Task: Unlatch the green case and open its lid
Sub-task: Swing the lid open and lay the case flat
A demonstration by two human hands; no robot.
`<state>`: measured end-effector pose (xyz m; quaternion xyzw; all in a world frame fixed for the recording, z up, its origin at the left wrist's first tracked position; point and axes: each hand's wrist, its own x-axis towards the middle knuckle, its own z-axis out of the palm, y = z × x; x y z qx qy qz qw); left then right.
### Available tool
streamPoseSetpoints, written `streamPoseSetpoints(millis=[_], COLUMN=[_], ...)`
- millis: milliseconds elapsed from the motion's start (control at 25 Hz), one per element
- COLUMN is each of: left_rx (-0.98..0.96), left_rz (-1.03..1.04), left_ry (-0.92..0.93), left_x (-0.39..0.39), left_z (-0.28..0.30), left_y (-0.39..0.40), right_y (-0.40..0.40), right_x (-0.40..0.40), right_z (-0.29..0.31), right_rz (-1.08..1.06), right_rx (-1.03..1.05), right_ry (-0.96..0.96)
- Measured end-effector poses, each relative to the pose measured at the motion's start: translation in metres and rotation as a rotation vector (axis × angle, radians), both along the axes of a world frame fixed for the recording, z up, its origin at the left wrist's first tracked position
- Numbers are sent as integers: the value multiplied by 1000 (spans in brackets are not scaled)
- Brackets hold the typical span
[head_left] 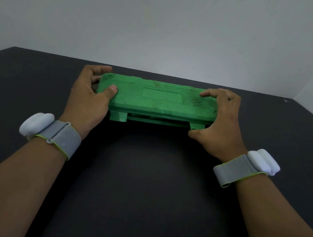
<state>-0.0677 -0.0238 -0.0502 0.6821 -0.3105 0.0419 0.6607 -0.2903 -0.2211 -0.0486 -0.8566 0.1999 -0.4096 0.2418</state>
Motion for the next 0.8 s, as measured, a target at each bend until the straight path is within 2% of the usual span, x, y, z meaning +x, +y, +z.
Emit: streamPoseSetpoints(millis=[160, 440, 680, 800], left_rx=[-58, -125, 32, 106], left_rz=[-12, -151, -61, -53], left_ry=[133, 327, 281, 253], left_x=[-2, 1, 11, 10], left_z=[7, 7, -10, -8], left_y=[0, -1, -2, -2], right_y=[0, -6, -8, -8], right_x=[2, 8, 11, 13], right_z=[1, -5, -10, -9], right_rz=[-44, -127, -194, -227], right_rx=[74, 290, 357, 286], right_ry=[-134, -344, -326, -310])
